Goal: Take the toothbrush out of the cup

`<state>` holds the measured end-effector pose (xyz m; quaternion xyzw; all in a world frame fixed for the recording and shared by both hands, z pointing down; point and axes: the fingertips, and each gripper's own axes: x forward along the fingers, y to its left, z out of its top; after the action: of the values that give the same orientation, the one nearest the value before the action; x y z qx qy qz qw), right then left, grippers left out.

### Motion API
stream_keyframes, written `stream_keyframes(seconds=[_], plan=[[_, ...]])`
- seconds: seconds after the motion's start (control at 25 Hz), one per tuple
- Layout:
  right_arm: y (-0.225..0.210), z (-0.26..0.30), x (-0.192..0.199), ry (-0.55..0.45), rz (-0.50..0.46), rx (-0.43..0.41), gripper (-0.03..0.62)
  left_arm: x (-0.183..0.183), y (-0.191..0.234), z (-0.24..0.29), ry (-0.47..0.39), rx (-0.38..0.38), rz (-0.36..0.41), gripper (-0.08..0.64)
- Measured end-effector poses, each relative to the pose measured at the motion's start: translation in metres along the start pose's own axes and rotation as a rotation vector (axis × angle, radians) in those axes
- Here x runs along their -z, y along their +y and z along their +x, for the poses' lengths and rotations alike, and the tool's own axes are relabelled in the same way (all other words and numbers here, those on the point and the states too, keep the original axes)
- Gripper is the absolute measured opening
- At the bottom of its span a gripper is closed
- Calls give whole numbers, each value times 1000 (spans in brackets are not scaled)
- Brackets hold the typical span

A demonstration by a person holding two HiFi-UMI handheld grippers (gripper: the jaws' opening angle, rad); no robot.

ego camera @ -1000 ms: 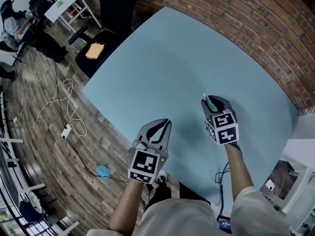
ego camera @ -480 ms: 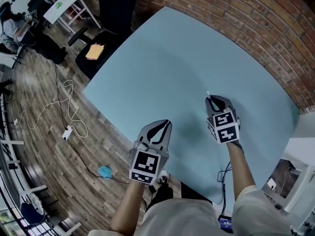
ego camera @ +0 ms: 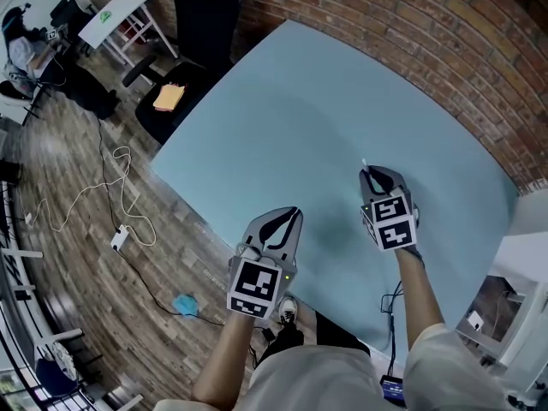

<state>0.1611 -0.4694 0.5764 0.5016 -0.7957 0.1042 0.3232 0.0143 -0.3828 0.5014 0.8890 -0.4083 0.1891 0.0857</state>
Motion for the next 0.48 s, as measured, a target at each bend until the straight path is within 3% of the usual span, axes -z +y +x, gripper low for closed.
stream_keyframes(seconds=[0.48], plan=[[-6, -66, -32, -95, 13, 79, 31, -31, -17, -37, -94, 11, 36, 43]])
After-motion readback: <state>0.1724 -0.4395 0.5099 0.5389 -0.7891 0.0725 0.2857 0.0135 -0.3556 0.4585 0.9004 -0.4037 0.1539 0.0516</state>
